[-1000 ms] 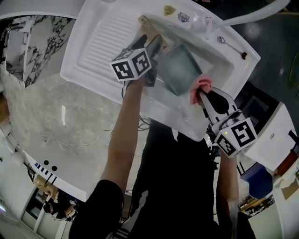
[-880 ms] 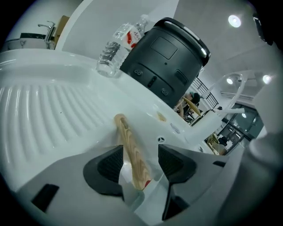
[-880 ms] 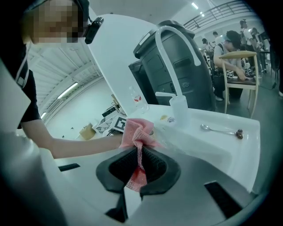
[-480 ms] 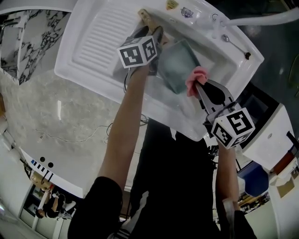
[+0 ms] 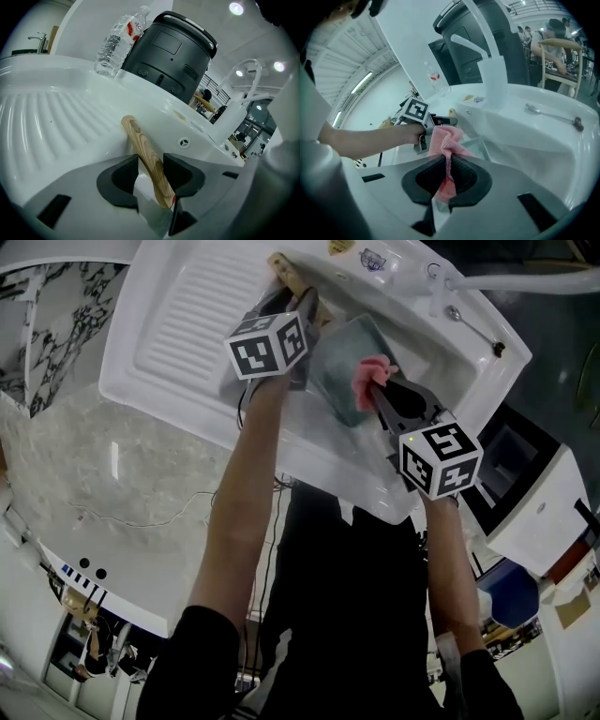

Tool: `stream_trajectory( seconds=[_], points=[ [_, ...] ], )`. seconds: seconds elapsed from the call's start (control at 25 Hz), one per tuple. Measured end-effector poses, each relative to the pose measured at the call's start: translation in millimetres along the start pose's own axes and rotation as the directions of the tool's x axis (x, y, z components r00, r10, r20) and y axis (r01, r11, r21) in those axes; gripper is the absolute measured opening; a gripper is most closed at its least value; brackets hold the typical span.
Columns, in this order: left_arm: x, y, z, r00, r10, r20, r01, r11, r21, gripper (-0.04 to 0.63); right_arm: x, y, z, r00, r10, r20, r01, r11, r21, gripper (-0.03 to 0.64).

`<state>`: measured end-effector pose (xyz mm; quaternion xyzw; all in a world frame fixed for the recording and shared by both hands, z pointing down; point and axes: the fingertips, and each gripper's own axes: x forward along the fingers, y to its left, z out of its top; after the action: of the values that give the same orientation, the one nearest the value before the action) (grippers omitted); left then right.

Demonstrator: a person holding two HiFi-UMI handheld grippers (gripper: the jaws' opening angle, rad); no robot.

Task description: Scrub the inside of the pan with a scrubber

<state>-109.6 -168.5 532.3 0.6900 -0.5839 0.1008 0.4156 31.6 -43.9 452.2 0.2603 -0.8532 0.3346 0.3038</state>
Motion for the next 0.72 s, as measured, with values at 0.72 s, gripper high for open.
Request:
stream_trajectory(
  seconds=[0.72],
  points=[
    [2.5,-3.7,-2.6,0.999,-0.04,-0.016,0.04,0.999,-0.021,0.184,118.7,-53.8,-49.4,0.966,-0.156,-0.205,0.156,0.988,-0.014,0.032]
  ],
)
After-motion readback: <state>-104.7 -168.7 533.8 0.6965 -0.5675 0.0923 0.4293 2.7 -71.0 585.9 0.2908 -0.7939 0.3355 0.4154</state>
